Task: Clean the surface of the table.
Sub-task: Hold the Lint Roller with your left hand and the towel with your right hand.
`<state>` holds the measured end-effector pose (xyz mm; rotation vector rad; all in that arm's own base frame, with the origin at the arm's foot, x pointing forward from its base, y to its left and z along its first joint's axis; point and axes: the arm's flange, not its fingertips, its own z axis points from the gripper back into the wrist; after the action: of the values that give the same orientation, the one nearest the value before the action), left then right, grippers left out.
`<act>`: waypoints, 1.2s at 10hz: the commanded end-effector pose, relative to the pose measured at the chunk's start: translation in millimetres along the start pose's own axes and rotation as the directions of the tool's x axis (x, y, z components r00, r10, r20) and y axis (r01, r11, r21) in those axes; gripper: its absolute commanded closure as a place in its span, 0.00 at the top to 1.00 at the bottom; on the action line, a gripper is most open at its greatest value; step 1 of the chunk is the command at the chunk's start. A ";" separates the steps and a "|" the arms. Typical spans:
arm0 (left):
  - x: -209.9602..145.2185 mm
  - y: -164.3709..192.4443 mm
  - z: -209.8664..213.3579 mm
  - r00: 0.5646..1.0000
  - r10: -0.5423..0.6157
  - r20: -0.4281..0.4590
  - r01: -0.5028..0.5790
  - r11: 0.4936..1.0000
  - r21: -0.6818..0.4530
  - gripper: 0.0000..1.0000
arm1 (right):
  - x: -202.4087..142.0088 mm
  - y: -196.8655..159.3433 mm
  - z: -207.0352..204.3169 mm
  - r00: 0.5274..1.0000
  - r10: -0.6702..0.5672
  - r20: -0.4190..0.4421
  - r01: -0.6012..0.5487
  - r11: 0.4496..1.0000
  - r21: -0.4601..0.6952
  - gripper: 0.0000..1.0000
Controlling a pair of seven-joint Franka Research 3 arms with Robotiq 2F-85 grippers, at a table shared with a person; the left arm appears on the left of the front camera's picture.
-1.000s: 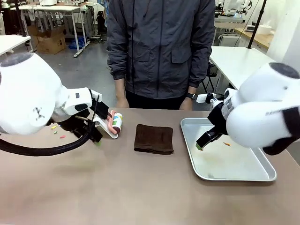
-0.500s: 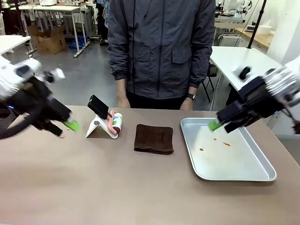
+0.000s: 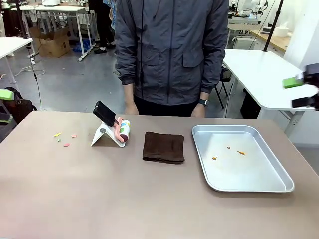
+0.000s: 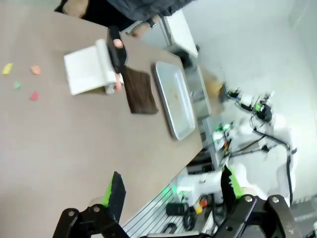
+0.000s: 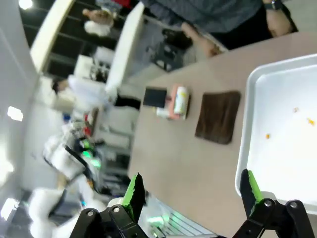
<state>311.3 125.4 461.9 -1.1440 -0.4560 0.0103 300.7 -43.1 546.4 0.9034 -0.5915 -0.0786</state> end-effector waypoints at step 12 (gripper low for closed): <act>18.4 34.7 -1.4 0.977 0.174 0.126 -0.179 0.984 0.026 1.00 | 1.8 -51.1 37.6 0.995 -0.055 0.079 0.060 0.996 -0.062 1.00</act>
<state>330.1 147.7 430.4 -1.2049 -0.4824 0.2456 284.8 -112.9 521.8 0.8956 -0.6394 -0.2224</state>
